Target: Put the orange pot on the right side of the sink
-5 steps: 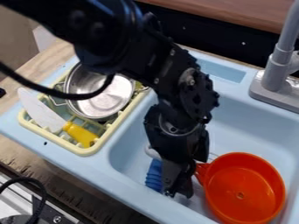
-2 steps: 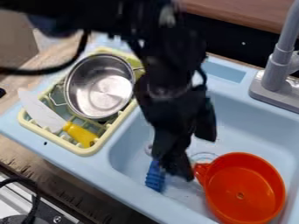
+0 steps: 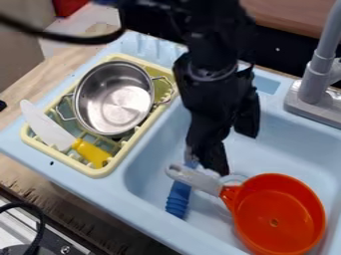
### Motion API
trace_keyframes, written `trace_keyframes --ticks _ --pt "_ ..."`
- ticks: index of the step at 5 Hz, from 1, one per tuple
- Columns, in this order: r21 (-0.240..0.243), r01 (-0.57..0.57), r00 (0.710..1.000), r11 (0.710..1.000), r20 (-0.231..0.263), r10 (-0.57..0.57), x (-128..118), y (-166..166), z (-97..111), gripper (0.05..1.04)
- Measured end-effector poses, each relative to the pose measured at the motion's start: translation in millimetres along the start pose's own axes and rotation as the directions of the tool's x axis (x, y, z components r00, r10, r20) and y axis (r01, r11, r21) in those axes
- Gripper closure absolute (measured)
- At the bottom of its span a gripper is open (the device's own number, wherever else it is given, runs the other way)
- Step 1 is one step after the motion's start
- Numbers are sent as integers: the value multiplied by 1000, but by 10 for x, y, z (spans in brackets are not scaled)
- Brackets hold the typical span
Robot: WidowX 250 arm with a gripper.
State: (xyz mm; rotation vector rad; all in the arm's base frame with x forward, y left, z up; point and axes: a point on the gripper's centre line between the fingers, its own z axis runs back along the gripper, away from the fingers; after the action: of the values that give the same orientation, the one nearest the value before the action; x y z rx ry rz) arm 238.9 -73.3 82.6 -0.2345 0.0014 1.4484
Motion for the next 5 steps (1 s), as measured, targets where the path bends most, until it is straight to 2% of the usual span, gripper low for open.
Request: trace_keyframes --ticks 1,2,3,4,5 --pt "41 83 996 996 37 -85 101 -214 45 84" --pt "58 278 958 959 61 -281 145 -321 113 84" --pt "72 431 897 899 77 -436 172 -429 131 84" --pt "130 547 826 827 74 -558 212 -515 191 84" --pt "180 644 752 744 31 -659 315 -601 273 84"
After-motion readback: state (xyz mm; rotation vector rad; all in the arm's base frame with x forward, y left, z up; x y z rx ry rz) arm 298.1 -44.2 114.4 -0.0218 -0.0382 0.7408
